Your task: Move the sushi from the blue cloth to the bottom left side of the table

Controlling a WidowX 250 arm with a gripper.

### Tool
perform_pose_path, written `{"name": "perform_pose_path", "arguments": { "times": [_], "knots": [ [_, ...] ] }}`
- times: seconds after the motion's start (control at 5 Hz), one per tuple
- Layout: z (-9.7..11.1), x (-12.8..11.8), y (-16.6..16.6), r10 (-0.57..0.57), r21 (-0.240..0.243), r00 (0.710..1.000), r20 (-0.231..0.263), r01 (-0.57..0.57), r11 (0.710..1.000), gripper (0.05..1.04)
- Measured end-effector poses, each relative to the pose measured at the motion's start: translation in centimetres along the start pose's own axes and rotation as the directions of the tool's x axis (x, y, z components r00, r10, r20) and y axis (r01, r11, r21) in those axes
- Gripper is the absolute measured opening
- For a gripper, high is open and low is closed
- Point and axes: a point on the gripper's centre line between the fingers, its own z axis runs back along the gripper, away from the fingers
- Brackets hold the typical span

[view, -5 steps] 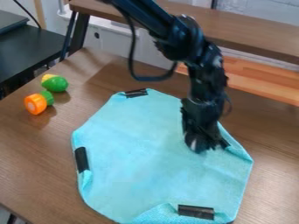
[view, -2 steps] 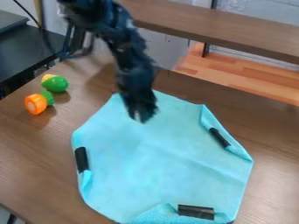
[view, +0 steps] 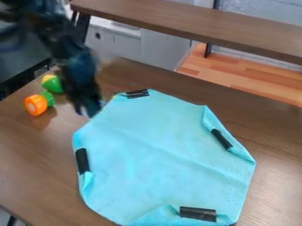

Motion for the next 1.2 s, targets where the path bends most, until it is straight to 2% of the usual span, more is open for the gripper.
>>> {"name": "perform_pose_path", "arguments": {
  "times": [0.2, 0.4, 0.6, 0.8, 1.0, 1.2],
  "knots": [
    [0.7, -3.3, 3.6, 0.076, 0.017, 0.997, -0.02, -0.076, 0.997, 0.561],
    [-0.6, -5.2, 4.6, 0.118, 0.025, 0.989, -0.093, -0.116, 0.993, 0.561],
    [-1.4, -6.9, 6.4, 0.2, 0.041, 0.969, -0.141, -0.197, 0.98, 0.561],
    [-3.7, -8.5, 6.9, 0.195, 0.05, 0.969, -0.148, -0.19, 0.981, 0.561],
    [-3.8, -9.4, 7.7, 0.18, 0.096, 0.975, -0.13, -0.168, 0.981, 0.655],
    [-3.3, -10.7, 7.1, 0.209, 0.058, 0.968, -0.135, -0.203, 0.977, 0.926]
  ]
}}
